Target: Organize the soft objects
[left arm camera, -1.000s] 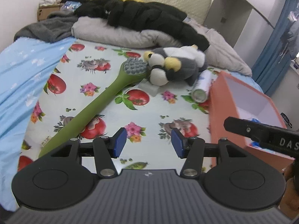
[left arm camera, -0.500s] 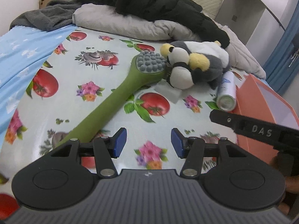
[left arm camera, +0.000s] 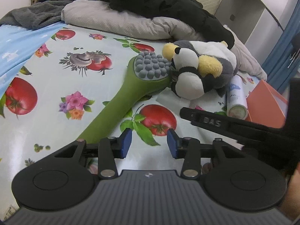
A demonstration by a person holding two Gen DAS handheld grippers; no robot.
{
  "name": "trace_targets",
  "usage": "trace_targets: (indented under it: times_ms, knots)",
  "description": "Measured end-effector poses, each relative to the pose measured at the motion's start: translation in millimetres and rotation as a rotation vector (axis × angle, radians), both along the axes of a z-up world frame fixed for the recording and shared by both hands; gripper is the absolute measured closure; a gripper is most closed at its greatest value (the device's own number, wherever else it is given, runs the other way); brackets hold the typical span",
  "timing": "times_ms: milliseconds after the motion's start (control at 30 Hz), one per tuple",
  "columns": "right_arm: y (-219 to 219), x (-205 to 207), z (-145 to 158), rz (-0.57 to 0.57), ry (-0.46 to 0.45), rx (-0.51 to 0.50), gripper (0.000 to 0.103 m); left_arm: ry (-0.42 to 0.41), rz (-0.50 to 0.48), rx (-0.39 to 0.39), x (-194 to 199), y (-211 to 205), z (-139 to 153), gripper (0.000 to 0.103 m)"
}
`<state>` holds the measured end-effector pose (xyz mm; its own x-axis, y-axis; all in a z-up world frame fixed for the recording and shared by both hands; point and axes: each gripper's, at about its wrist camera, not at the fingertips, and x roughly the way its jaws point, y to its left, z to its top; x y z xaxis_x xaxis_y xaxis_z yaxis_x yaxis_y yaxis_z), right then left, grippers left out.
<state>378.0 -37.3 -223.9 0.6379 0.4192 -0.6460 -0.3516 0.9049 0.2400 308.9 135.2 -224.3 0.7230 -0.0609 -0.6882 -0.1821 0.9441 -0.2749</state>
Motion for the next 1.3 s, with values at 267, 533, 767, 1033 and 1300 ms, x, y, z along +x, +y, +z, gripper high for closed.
trace_targets:
  times_ms: [267,533,767,1033,1300]
  knots:
    - [12,18,-13,-0.005,-0.024,0.015,0.054,-0.016,0.004,-0.021,14,7,-7,0.056]
    - [15,23,-15,-0.006,-0.031,-0.004,0.071,-0.023,0.013,-0.019,21,11,-9,0.056]
    - [13,10,-6,0.001,-0.031,-0.029,0.075,-0.029,0.031,-0.014,15,12,-3,0.056]
    - [5,-25,10,0.016,-0.044,-0.062,0.075,-0.035,0.028,-0.008,-6,6,11,0.055]
    - [-9,-70,33,0.033,-0.057,-0.081,0.075,-0.036,0.033,-0.011,-46,-2,28,0.055]
